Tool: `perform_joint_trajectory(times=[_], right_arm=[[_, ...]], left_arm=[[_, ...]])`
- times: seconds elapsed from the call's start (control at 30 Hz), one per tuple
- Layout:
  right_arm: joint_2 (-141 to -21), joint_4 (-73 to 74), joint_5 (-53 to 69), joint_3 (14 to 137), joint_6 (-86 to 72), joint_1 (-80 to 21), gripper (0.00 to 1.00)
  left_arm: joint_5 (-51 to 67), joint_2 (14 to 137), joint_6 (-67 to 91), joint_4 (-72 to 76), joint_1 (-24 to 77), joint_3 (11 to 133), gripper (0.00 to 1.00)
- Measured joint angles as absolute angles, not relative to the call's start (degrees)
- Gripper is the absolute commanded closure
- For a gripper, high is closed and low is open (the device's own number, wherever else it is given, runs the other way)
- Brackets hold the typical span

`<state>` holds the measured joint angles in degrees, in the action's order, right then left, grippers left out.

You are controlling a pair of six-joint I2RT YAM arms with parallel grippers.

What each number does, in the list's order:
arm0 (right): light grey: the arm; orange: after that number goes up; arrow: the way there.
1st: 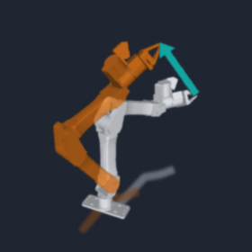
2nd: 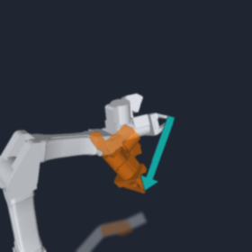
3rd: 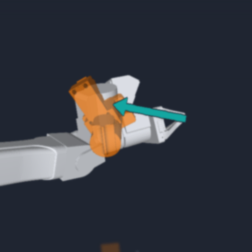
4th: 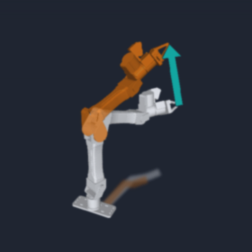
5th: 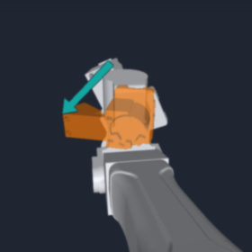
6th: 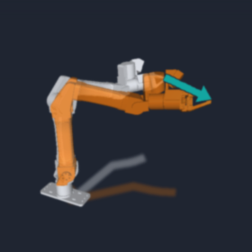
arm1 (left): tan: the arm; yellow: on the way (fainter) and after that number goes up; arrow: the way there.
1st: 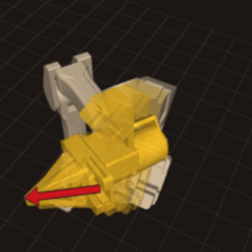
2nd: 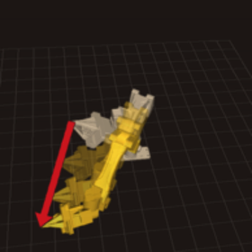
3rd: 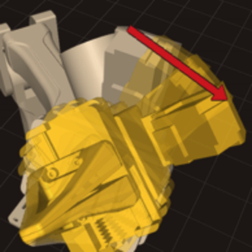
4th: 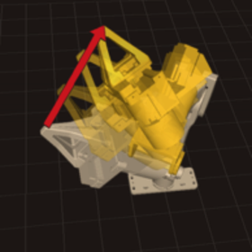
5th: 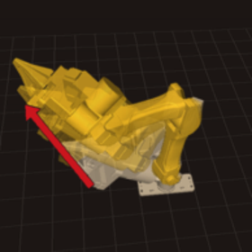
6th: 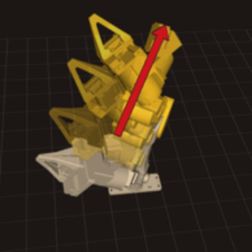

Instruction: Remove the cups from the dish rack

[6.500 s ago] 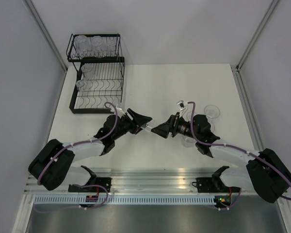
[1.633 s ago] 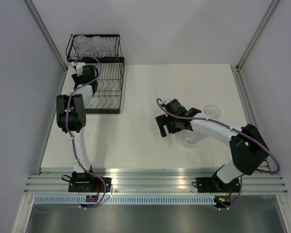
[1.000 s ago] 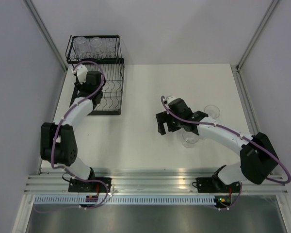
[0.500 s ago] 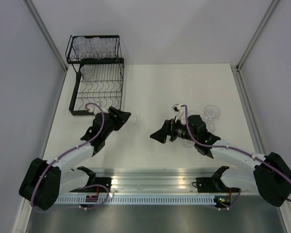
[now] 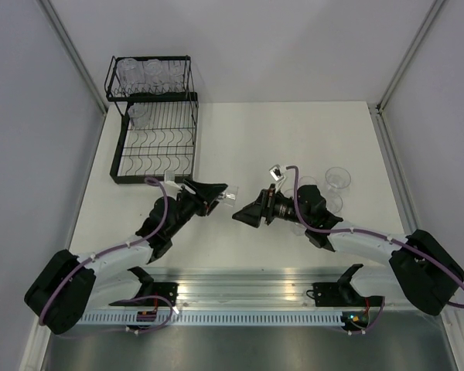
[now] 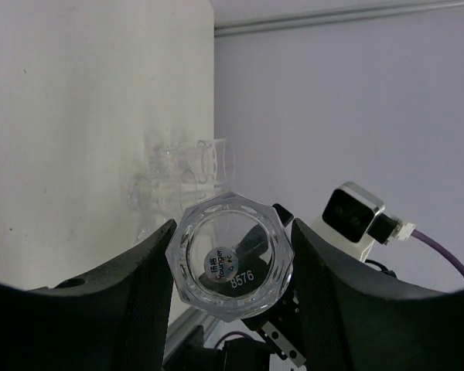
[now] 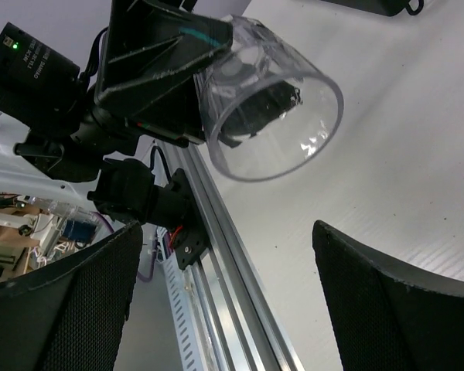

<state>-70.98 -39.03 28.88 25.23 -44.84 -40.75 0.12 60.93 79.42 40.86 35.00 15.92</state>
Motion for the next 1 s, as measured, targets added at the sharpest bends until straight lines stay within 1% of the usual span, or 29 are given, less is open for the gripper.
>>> perform_joint_trajectory(times=[0.23, 0.3, 0.33, 0.37, 0.4, 0.43, 0.47, 0.53, 0.57, 0.63, 0.73, 0.83, 0.87, 0.9, 0.93, 1.0], right_arm=[[-71.64, -39.88, 28.42, 25.5, -45.25, -41.54, 0.09], [-71.57, -39.83, 28.32, 25.65, -45.19, -41.69, 0.13], [-71.55, -39.83, 28.18, 25.74, -45.15, -41.8, 0.19], [-71.53, -39.83, 28.14, 25.87, -45.19, -41.8, 0.28], [-71.53, -39.86, 28.14, 25.89, -45.15, -41.8, 0.28], [-71.53, -39.88, 28.12, 25.98, -44.95, -41.85, 0.34], [-71.53, -39.88, 28.12, 26.02, -44.93, -41.91, 0.5], [-71.61, -38.7, 27.88, 26.02, -44.73, -41.93, 0.66], [-71.85, -38.35, 27.53, 26.02, -44.75, -41.91, 0.8], [-71.94, -37.89, 26.85, 25.98, -44.62, -41.67, 0.86], [-71.61, -38.15, 25.71, 25.98, -44.25, -41.63, 0.89], [-70.02, -36.86, 24.86, 25.98, -43.42, -41.63, 0.93], [-69.23, -36.23, 24.51, 25.98, -43.11, -41.65, 0.93], [-68.18, -35.33, 24.1, 25.98, -42.68, -41.71, 0.93], [-67.13, -34.41, 23.64, 25.98, -42.04, -41.85, 0.94], [-64.77, -31.09, 22.46, 26.59, -40.36, -42.22, 0.94]], left_arm=[[0.27, 64.6, 81.58, 42.11, 40.42, 15.77, 0.98], [0.25, 64.84, 81.6, 42.0, 41.28, 15.79, 0.98], [0.16, 64.99, 81.6, 41.93, 41.69, 15.79, 0.98], [0.05, 65.21, 81.6, 41.87, 42.19, 15.79, 0.98], [-0.03, 65.49, 81.6, 41.87, 42.72, 15.79, 0.98], [-0.16, 66.02, 81.6, 41.87, 43.4, 15.88, 0.98], [-0.4, 66.83, 81.82, 41.91, 44.21, 16.14, 0.98], [-0.97, 68.23, 82.72, 42.89, 45.25, 16.78, 0.98], [-1.28, 68.93, 83.22, 43.79, 45.67, 17.1, 0.98], [-1.91, 70.08, 84.66, 45.32, 46.04, 17.37, 0.98], [-2.61, 71.68, 86.59, 47.27, 46.11, 17.5, 0.98], [-2.48, 71.94, 86.78, 47.44, 46.22, 18.09, 0.55], [-2.5, 71.94, 86.78, 47.44, 46.35, 18.31, 0.39], [-2.55, 71.81, 86.78, 47.42, 46.54, 18.57, 0.16], [-2.85, 71.57, 86.56, 47.07, 46.76, 18.79, 0.09], [-3.57, 70.32, 86.02, 43.66, 47.2, 18.9, 0.0]])
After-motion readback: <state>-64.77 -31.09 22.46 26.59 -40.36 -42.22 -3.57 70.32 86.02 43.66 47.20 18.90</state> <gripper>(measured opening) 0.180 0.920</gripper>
